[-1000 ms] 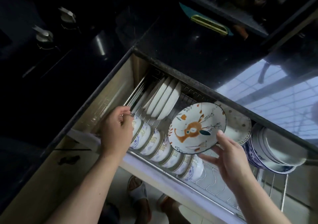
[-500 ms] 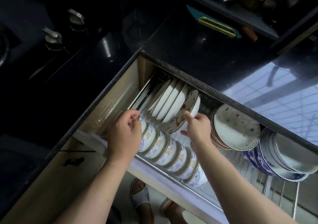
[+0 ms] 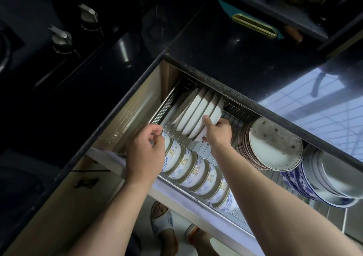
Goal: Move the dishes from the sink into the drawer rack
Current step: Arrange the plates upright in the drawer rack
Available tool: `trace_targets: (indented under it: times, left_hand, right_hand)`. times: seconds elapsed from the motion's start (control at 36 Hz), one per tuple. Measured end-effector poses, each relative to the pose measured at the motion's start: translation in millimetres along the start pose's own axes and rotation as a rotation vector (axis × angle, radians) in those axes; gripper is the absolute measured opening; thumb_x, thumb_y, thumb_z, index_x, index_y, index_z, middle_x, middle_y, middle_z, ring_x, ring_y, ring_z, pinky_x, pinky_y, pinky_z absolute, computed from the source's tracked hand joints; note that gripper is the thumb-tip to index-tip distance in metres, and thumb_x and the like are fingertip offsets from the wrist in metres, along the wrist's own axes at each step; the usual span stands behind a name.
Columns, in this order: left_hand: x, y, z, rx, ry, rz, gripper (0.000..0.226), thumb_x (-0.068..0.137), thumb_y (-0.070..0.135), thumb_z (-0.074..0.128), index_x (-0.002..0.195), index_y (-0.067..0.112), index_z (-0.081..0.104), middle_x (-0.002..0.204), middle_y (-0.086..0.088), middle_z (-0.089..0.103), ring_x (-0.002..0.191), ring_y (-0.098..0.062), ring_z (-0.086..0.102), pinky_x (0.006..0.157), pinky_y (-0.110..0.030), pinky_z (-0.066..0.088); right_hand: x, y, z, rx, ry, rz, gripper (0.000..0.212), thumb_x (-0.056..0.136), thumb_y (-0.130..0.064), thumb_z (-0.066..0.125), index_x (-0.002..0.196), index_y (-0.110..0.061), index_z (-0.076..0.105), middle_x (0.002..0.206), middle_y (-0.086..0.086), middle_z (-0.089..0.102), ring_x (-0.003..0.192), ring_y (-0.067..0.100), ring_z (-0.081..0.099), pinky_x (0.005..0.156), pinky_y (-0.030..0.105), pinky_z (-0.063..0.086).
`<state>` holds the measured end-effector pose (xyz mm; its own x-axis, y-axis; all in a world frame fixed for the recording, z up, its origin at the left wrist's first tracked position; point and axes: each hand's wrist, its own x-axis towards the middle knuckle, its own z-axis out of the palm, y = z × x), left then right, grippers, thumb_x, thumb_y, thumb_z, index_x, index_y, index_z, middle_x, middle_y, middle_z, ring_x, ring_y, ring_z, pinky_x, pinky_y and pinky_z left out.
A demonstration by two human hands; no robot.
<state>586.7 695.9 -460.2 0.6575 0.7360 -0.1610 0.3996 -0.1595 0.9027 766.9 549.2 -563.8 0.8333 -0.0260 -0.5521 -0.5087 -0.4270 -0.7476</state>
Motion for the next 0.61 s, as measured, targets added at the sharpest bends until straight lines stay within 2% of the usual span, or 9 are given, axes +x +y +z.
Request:
trace_targets:
  times: [0.08, 0.19, 0.25, 0.31, 0.36, 0.42, 0.5, 0.61]
  left_hand:
    - [0.4, -2.3, -0.8, 0.007, -0.014, -0.01, 0.028, 0.081, 0.033, 0.044, 0.098, 0.034, 0.066, 0.097, 0.015, 0.069, 0.098, -0.018, 0.07, 0.077, -0.051, 0.061]
    - [-1.9, -1.5, -1.1, 0.021, -0.058, -0.03, 0.027, 0.083, 0.034, 0.045, 0.1, 0.037, 0.065, 0.098, 0.014, 0.071, 0.099, -0.017, 0.07, 0.079, -0.05, 0.061]
    - [-2.7, -1.3, -1.6, 0.05, -0.088, -0.031, 0.024, 0.086, 0.032, 0.045, 0.099, 0.04, 0.063, 0.098, 0.016, 0.071, 0.098, -0.016, 0.07, 0.08, -0.049, 0.061]
    - [-3.3, 0.1, -2.5, 0.066, -0.106, -0.019, 0.022, 0.087, 0.031, 0.046, 0.098, 0.04, 0.064, 0.096, 0.017, 0.071, 0.097, -0.016, 0.069, 0.08, -0.048, 0.061]
    - [-2.7, 2.8, -4.8, 0.092, -0.111, 0.008, 0.021, 0.09, 0.027, 0.047, 0.094, 0.034, 0.067, 0.093, 0.017, 0.071, 0.095, -0.016, 0.07, 0.081, -0.047, 0.061]
    - [-2.2, 7.4, -4.9, 0.14, -0.132, 0.034, 0.022, 0.095, 0.018, 0.05, 0.093, 0.03, 0.069, 0.092, 0.013, 0.072, 0.093, -0.017, 0.07, 0.081, -0.043, 0.06]
    - [-3.3, 15.5, -5.1, 0.246, -0.153, 0.088, 0.023, 0.091, 0.019, 0.048, 0.089, 0.028, 0.069, 0.088, 0.007, 0.072, 0.085, -0.022, 0.07, 0.076, -0.039, 0.058]
    - [-24.4, 41.3, -1.2, 0.414, -0.299, 0.123, 0.022, 0.092, 0.009, 0.054, 0.092, 0.019, 0.074, 0.096, 0.002, 0.071, 0.086, -0.025, 0.065, 0.074, -0.035, 0.053]
  right_hand:
    - [-15.7, -6.7, -1.1, 0.007, 0.001, -0.024, 0.074, 0.056, -0.08, 0.07, 0.111, -0.032, 0.057, 0.118, -0.001, 0.062, 0.102, 0.024, 0.068, 0.086, 0.05, 0.06]
    - [-14.1, -3.2, -2.4, 0.023, -0.021, -0.009, 0.095, 0.05, -0.086, 0.072, 0.125, -0.031, 0.053, 0.123, -0.003, 0.061, 0.107, 0.024, 0.067, 0.092, 0.051, 0.058]
    - [-20.8, -9.0, -2.3, 0.072, -0.052, 0.016, 0.094, 0.055, -0.077, 0.073, 0.13, -0.026, 0.052, 0.125, -0.002, 0.063, 0.107, 0.024, 0.067, 0.092, 0.05, 0.059]
    - [-36.7, -22.1, -6.2, 0.128, -0.118, 0.087, 0.098, 0.066, -0.066, 0.078, 0.145, -0.019, 0.044, 0.136, -0.001, 0.06, 0.112, 0.023, 0.065, 0.094, 0.048, 0.058]
    - [-52.2, -29.1, -15.0, 0.166, -0.193, 0.124, 0.095, 0.081, -0.051, 0.08, 0.156, -0.024, 0.028, 0.146, 0.0, 0.047, 0.116, 0.022, 0.059, 0.104, 0.048, 0.052]
    - [-75.4, -31.7, -34.3, 0.172, -0.252, 0.119, 0.096, 0.087, -0.04, 0.08, 0.161, -0.026, 0.019, 0.154, 0.005, 0.038, 0.117, 0.023, 0.056, 0.111, 0.046, 0.046]
    - [-124.3, -25.0, -71.7, 0.172, -0.275, 0.127, 0.082, 0.092, -0.03, 0.076, 0.158, -0.02, 0.029, 0.151, 0.007, 0.043, 0.122, 0.022, 0.056, 0.107, 0.038, 0.047]
    - [-195.0, -10.1, -138.8, 0.258, -0.153, 0.207, 0.052, 0.094, -0.019, 0.073, 0.142, -0.012, 0.052, 0.135, 0.009, 0.059, 0.116, 0.023, 0.065, 0.105, 0.041, 0.053]
